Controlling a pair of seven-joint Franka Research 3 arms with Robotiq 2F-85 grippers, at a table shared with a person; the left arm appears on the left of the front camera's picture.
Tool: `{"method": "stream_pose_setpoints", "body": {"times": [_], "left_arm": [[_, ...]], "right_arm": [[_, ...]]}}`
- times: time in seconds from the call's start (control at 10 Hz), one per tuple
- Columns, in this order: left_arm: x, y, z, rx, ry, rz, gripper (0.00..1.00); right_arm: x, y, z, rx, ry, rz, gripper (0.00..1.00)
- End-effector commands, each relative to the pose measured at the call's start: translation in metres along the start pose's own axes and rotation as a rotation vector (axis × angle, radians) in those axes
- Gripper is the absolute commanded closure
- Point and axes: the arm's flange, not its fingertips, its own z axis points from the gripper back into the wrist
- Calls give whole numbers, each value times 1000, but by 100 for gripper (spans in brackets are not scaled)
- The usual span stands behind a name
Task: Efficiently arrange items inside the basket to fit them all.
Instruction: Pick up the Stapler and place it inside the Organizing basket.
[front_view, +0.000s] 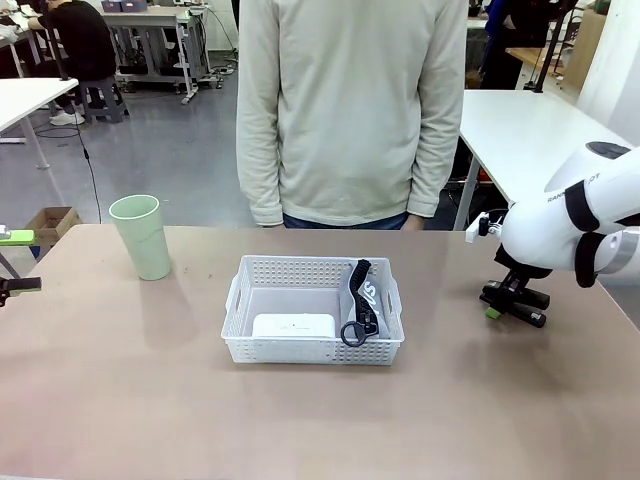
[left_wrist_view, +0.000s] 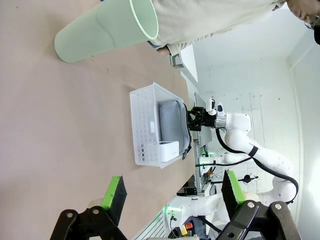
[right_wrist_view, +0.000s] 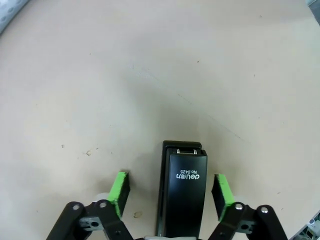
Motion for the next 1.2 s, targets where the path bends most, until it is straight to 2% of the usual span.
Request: {"method": "stream_pose_setpoints", "body": {"times": [0.0,0.1,0.2,0.7,0.8,0.9,1.1], "left_arm": [[-1,-4,2,-6,9,11,0],[-1,-4,2,-6,9,11,0],[-1,-4,2,-6,9,11,0],[-1,-4,2,-6,9,11,0],[-1,-4,2,-6,9,11,0],[-1,-4,2,-6,9,11,0],[-1,-4,2,-6,9,11,0]], "right_arm": [[2,-5,5,4,6,-3,100],[2,-5,4,17,7,-3,62],[3,-5,3,23,15,0,100],[2,-4,5,51,35,19,100],[2,-2,16,47,17,-6,100],[3,0,41,38,-14,-52,100],[7,24,123,26,-66,-110,100]]}}
